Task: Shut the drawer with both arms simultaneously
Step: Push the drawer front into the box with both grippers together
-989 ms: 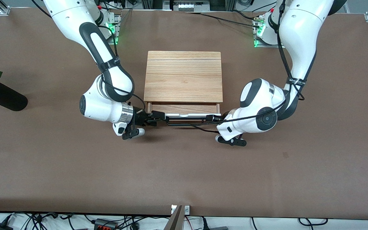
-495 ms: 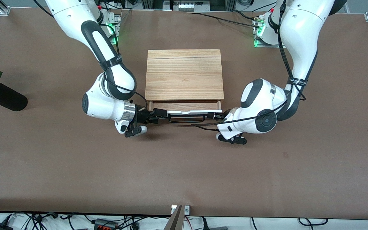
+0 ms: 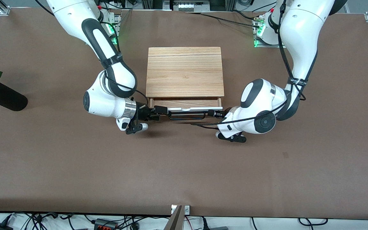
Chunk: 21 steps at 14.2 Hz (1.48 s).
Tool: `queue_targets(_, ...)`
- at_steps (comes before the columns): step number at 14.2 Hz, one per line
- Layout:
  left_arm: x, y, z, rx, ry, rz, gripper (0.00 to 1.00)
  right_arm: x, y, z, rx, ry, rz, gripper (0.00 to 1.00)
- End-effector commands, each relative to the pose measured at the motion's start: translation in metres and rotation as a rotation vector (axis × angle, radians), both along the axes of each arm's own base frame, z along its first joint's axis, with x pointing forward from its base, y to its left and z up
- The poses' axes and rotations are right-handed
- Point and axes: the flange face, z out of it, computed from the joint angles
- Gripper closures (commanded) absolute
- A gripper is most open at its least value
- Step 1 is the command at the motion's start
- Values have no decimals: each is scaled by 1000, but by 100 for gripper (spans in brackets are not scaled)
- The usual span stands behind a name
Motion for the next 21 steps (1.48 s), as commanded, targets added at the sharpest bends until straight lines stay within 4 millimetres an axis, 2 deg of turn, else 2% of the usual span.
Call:
queue_targets(1,-6,-3,7,-44,46,19,0,-50,-3,-59,-98,89,99,0)
queue_targets(8,-4,1,10,-47,58,20,0,-55,-6,-65,-106,104,103,0)
queue_targets(14,-1,13,13,-49,84,30,0,-59,-20,-72,-137,139,166,0)
queue_targets(17,-2,11,13,-54,89,33,0,-55,-31,-66,-156,149,202,0)
queue_targets(21,-4,9,12,-53,93,32,0,-57,-28,-66,-158,150,211,0)
